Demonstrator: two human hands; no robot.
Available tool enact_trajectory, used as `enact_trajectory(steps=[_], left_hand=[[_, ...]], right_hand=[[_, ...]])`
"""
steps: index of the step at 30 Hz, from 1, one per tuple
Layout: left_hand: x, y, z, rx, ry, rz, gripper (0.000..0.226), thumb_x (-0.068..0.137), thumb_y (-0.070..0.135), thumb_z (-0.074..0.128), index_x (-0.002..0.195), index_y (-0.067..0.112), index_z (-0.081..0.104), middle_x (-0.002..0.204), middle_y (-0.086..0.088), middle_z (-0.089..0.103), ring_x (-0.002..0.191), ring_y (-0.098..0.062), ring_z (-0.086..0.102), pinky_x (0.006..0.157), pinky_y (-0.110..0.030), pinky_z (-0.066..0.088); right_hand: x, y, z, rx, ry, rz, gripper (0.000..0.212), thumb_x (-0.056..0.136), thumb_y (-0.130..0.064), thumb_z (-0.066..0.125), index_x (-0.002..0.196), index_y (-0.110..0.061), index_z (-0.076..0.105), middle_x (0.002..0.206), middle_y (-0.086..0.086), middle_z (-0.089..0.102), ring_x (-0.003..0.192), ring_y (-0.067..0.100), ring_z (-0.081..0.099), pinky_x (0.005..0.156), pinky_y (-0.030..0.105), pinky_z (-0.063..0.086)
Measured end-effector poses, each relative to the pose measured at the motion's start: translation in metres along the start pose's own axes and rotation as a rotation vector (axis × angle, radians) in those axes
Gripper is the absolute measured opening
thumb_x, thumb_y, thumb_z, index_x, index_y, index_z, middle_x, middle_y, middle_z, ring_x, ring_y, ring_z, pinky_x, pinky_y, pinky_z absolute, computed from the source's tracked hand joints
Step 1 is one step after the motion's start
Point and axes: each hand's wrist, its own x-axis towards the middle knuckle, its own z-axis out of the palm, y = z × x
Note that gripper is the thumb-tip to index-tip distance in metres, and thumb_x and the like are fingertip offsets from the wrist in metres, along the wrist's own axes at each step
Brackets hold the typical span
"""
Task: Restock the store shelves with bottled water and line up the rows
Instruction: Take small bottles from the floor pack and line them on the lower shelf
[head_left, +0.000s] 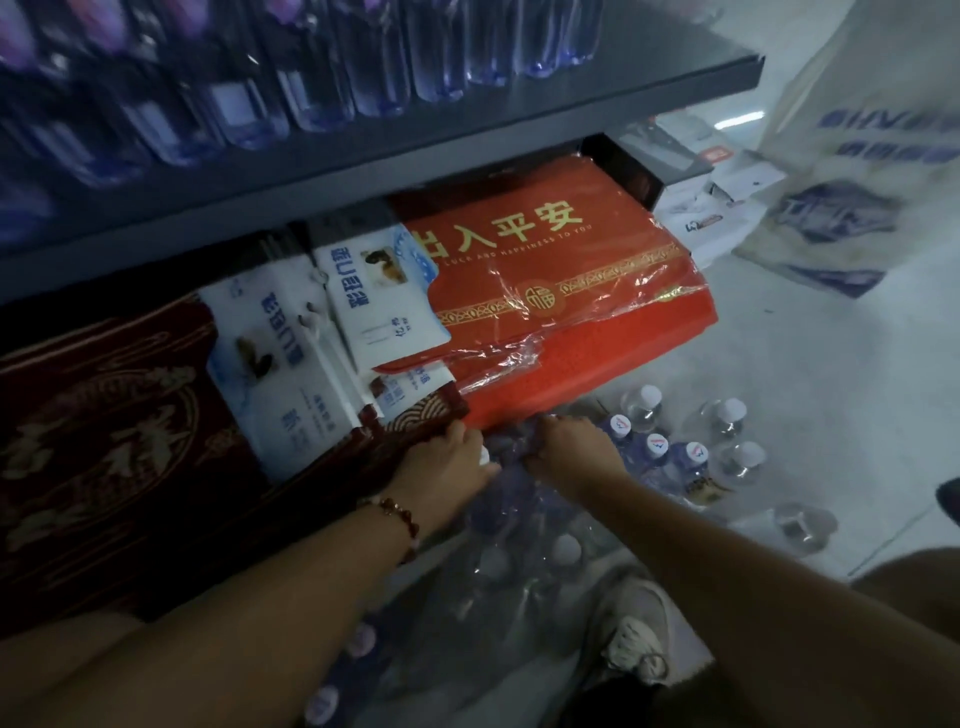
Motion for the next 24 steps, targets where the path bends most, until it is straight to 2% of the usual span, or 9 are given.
enact_trajectory(steps=[2,5,8,10,14,17,19,22,24], left_hand=[[-0.021,-0.007,-0.023,-0.176,0.111,-0.032,0.049,0.103,0.047,0.041,0.134,0.009,0.046,0.126,-0.015,0.058,0.112,-0.033,0.059,0.093,-0.045,0.049],[-0.050,-0.009,-0.053,-0.492,0.268,-0.028,0.035,0.101,0.050,0.046,0.117,0.020,0.046,0.108,-0.007,0.064,0.094,-0.024,0.064,0.082,-0.043,0.054],[-0.078,0.002,-0.084,-0.870,0.429,-0.035,0.017,0.098,0.039,0.057,0.099,0.026,0.046,0.093,0.003,0.062,0.077,-0.003,0.060,0.064,-0.027,0.048],[-0.097,0.010,-0.102,-1.054,0.504,-0.084,0.015,0.095,0.030,0.063,0.092,0.026,0.049,0.083,0.004,0.063,0.066,-0.002,0.059,0.058,-0.026,0.047],[-0.134,0.012,-0.120,-1.201,0.536,-0.101,0.026,0.086,0.037,0.075,0.092,0.023,0.054,0.081,0.008,0.065,0.071,-0.005,0.061,0.064,-0.025,0.050],[-0.158,-0.002,-0.123,-1.248,0.478,-0.059,0.037,0.081,0.038,0.082,0.113,0.035,0.063,0.107,0.015,0.073,0.099,0.002,0.067,0.086,-0.022,0.053],[-0.170,-0.011,-0.124,-1.283,0.422,-0.029,0.034,0.085,0.031,0.080,0.117,0.032,0.069,0.109,0.013,0.076,0.104,-0.001,0.069,0.092,-0.025,0.054],[-0.183,-0.022,-0.126,-1.338,0.406,-0.062,0.024,0.089,0.022,0.077,0.113,0.023,0.074,0.104,0.008,0.078,0.100,-0.008,0.073,0.087,-0.026,0.056],[-0.191,-0.031,-0.127,-1.417,0.426,-0.100,0.020,0.090,0.016,0.074,0.109,0.021,0.074,0.101,0.006,0.079,0.098,-0.009,0.074,0.080,-0.020,0.055]], right_hand=[[-0.012,-0.013,-0.033,0.088,0.037,-0.027,0.018,0.086,-0.037,0.063,0.091,-0.020,0.058,0.101,0.008,0.069,0.092,0.031,0.066,0.068,0.030,0.041],[-0.034,-0.038,-0.084,0.247,0.105,-0.051,0.027,0.084,-0.042,0.067,0.094,-0.017,0.060,0.091,0.002,0.068,0.079,0.024,0.067,0.066,0.035,0.053],[-0.055,-0.062,-0.134,0.523,0.198,-0.092,0.025,0.083,-0.036,0.072,0.090,-0.018,0.055,0.082,0.000,0.065,0.067,0.012,0.058,0.061,0.035,0.050],[-0.068,-0.077,-0.159,0.706,0.264,-0.117,0.032,0.083,-0.034,0.075,0.090,-0.012,0.054,0.078,0.003,0.062,0.063,0.010,0.051,0.057,0.031,0.045],[-0.093,-0.109,-0.179,0.957,0.313,-0.200,0.037,0.082,-0.035,0.079,0.082,-0.009,0.053,0.068,-0.004,0.054,0.059,0.007,0.047,0.054,0.021,0.040],[-0.102,-0.135,-0.175,1.046,0.222,-0.263,0.029,0.081,-0.029,0.080,0.078,-0.016,0.055,0.062,-0.013,0.058,0.056,0.002,0.052,0.055,0.016,0.043],[-0.103,-0.150,-0.165,1.089,0.149,-0.263,0.027,0.081,-0.029,0.081,0.078,-0.016,0.057,0.066,-0.012,0.062,0.061,0.004,0.058,0.060,0.020,0.047],[-0.100,-0.164,-0.151,1.110,0.092,-0.251,0.034,0.080,-0.040,0.080,0.082,-0.012,0.061,0.077,-0.001,0.065,0.071,0.012,0.060,0.072,0.034,0.050],[-0.097,-0.168,-0.151,1.189,-0.037,-0.266,0.039,0.079,-0.046,0.077,0.101,-0.015,0.068,0.095,0.001,0.074,0.089,0.016,0.069,0.088,0.041,0.055]])
